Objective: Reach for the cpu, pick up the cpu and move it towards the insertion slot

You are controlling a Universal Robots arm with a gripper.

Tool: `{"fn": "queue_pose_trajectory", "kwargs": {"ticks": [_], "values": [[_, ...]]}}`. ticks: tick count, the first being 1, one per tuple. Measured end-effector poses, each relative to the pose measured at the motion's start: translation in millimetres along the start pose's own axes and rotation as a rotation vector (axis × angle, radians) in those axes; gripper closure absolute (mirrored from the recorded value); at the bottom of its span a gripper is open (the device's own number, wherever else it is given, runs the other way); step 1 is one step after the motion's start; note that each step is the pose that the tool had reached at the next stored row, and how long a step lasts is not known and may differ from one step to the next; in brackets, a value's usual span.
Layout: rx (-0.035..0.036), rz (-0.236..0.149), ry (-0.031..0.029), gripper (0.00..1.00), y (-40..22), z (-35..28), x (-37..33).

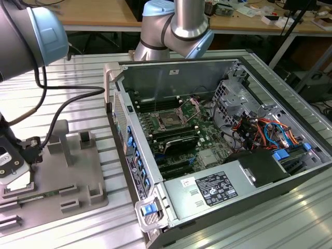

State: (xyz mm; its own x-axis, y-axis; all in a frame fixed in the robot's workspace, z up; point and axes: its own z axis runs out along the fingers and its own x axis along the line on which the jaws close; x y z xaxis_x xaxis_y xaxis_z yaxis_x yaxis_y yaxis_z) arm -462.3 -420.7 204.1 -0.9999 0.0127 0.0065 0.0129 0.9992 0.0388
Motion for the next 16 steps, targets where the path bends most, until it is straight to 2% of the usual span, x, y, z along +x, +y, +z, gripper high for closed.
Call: {"fn": "queue_pose_trajectory", "kwargs": {"ticks": [4, 11, 16], "values": [[0.0015, 0.000, 0.0000, 0.26, -0.7, 8.7, -0.5], [0.0034, -0.001, -0.0005, 0.26, -2.8, 19.0, -0.8], [0.0042, -0.001, -0.0002, 0.26, -3.2, 19.7, -0.8]]}}
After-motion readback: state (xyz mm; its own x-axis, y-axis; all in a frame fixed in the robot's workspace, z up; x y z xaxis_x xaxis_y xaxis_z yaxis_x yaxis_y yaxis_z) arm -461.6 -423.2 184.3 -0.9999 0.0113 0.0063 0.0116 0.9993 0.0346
